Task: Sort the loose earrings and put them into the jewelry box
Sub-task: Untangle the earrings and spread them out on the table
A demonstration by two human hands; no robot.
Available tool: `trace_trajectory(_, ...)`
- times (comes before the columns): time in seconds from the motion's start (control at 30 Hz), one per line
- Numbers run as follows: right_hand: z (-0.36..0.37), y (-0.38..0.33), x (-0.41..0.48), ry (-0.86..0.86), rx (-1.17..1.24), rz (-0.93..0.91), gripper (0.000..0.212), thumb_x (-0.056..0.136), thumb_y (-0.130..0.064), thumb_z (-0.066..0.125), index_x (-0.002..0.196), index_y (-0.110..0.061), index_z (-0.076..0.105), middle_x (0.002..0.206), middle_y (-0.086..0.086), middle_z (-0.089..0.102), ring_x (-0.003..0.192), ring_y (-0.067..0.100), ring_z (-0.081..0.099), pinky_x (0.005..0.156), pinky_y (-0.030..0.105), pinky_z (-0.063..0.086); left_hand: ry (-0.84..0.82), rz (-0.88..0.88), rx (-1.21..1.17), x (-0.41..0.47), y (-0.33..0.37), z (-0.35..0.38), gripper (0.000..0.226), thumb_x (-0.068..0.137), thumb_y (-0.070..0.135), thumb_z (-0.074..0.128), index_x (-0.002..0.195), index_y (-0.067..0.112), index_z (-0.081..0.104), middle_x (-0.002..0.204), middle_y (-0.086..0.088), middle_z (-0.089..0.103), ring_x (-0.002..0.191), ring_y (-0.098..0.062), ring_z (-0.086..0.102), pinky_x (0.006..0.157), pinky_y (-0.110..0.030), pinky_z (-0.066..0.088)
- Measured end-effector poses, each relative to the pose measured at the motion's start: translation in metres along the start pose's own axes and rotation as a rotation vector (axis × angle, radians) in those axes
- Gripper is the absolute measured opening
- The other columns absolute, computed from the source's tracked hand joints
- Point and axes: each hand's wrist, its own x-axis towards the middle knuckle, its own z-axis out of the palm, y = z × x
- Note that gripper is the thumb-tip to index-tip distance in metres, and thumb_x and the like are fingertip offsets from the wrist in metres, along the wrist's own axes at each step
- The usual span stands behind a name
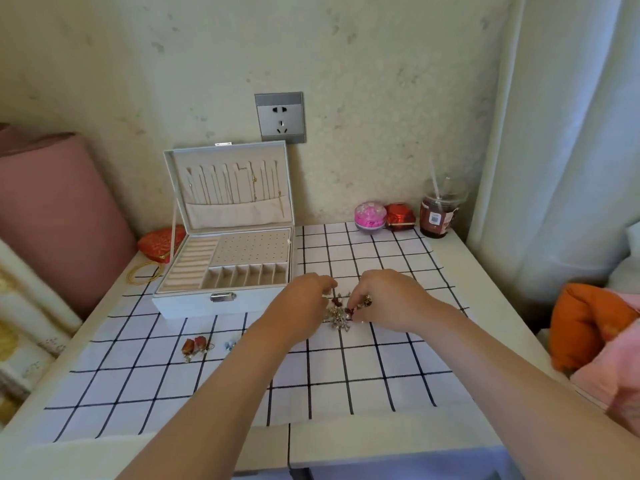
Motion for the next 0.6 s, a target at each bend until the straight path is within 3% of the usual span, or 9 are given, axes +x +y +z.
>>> trace_trajectory(0.17,-0.008,0.008,0.002,0.019,0.145,0.075,0.005,0.079,-0.029,0.08,0.084,-0.03,0.078,0.09,-0.017,0.07,0.086,0.003,0.064,0.079,0.029,0.055,-0.164,-0.111,0.162,0.022,0.018,-0.004,0.044,0.099,0.009,0.051,0.141,0.021,0.052,0.135,-0.007,0.057,0.122,-0.025,0.055,0.101,-0.032,0.045)
trace_trajectory(0.27,-0.01,0.015,0.0,0.097,0.294,0.127,0.005,0.079,-0.025,0.081,0.076,-0.025,0.076,0.083,-0.017,0.072,0.081,-0.002,0.065,0.078,0.025,0.055,-0.078,-0.114,0.145,0.022,0.021,-0.001,0.029,0.099,0.022,0.054,0.123,0.017,0.069,0.121,-0.006,0.068,0.109,-0.022,0.063,0.094,-0.032,0.05)
trace_trajectory(0.33,-0.01,0.018,-0.001,0.141,0.353,0.155,0.007,0.079,-0.022,0.081,0.074,-0.023,0.076,0.08,-0.017,0.072,0.075,-0.006,0.064,0.072,0.021,0.053,-0.006,-0.116,0.109,0.018,0.02,0.002,0.023,0.095,0.023,0.059,0.112,0.018,0.075,0.111,-0.003,0.072,0.101,-0.019,0.065,0.089,-0.028,0.052)
trace_trajectory(0.43,-0.008,0.021,-0.001,0.122,0.393,0.159,0.008,0.079,-0.019,0.081,0.073,-0.022,0.076,0.077,-0.015,0.072,0.06,-0.01,0.062,0.057,0.015,0.047,-0.04,-0.14,0.065,0.019,0.025,0.003,0.02,0.094,0.02,0.061,0.105,0.018,0.077,0.103,-0.002,0.074,0.095,-0.018,0.067,0.088,-0.029,0.054)
trace_trajectory(0.5,-0.006,0.023,0.0,0.115,0.401,0.152,0.008,0.078,-0.02,0.082,0.078,-0.026,0.076,0.078,-0.013,0.073,0.068,-0.005,0.066,0.064,0.018,0.051,-0.047,-0.137,0.06,0.019,0.029,0.002,0.019,0.094,0.02,0.061,0.104,0.016,0.076,0.101,-0.004,0.073,0.095,-0.021,0.067,0.087,-0.032,0.055)
trace_trajectory(0.6,-0.003,0.024,-0.001,0.1,0.411,0.156,0.025,0.082,-0.022,0.079,0.103,-0.033,0.071,0.086,-0.012,0.072,0.081,0.0,0.065,0.072,0.019,0.048,-0.008,-0.113,0.026,0.016,0.028,0.005,0.015,0.093,0.02,0.061,0.101,0.018,0.073,0.099,-0.002,0.071,0.093,-0.019,0.065,0.082,-0.031,0.054)
